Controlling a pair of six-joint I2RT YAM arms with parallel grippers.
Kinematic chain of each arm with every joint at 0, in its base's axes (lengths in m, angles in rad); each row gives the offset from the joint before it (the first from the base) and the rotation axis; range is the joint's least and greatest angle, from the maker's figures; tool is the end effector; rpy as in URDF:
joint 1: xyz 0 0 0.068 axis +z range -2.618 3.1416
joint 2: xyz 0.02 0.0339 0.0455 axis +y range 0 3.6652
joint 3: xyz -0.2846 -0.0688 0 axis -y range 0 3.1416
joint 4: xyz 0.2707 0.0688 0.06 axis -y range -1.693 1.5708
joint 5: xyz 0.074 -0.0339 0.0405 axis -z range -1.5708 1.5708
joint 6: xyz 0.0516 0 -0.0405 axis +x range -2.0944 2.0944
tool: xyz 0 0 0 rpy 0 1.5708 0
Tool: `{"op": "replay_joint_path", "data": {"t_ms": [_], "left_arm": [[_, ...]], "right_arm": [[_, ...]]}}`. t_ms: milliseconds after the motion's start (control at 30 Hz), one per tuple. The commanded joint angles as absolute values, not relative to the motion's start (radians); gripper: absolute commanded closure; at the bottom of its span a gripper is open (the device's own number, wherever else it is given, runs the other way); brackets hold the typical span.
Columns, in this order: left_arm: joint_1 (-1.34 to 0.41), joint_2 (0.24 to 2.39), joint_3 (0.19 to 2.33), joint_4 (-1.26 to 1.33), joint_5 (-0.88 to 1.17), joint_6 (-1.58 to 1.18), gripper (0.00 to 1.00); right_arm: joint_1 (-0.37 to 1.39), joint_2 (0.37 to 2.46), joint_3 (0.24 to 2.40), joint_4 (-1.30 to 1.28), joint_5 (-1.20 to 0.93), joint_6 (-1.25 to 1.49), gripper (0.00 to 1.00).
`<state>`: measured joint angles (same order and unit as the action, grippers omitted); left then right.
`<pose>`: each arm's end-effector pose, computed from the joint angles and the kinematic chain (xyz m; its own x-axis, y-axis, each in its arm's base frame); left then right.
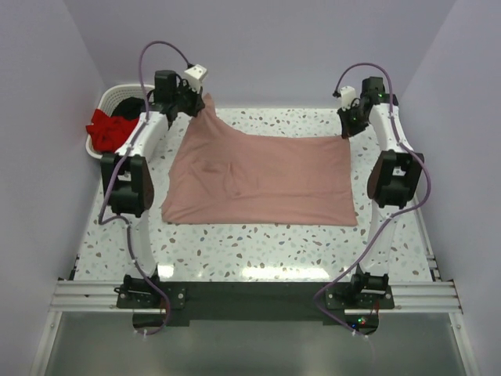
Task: Fold and stack the t-shirts
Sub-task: Fold the tshirt
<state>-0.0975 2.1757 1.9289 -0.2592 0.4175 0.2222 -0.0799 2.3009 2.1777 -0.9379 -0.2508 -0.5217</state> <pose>0.5603 -0.0758 0.2809 -0.3731 0.2389 -0.8965 0.5374 0.8433 0.0011 0.5456 -0.0308 0.2436 -0.7327 -0.4256 -0.5310 -0.4712 0.8803 -0.0553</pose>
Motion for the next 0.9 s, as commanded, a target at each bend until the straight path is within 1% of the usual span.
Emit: {"op": "replay_joint_path", "data": {"t_ms": [0,167,233,367,500,867], "left_arm": [[-0.081,2.03,1.804,-0.183,0.445,0.273,1.0],[-0.08,1.863,1.607,-0.17,0.449,0.296,1.0],[-0.08,1.823,1.559,-0.17,0.448,0.298,1.0],[-0.08,1.715,1.438,-0.187,0.442,0.301,1.0],[-0.08,1.628,1.352,-0.204,0.443,0.29,1.0],[-0.08,1.436,1.111,-0.307,0.428,0.293,1.0]], "right_arm": [[-0.089,2.226,2.163,-0.945,-0.278,-0.558,1.0],[-0.094,2.203,2.142,-0.963,-0.293,-0.592,1.0],[-0.1,2.189,2.125,-0.963,-0.305,-0.604,1.0],[-0.113,2.131,2.039,-0.959,-0.321,-0.633,1.0],[-0.12,2.094,1.962,-0.934,-0.328,-0.658,1.0],[-0.123,2.054,1.898,-0.953,-0.348,-0.724,1.0]]}}
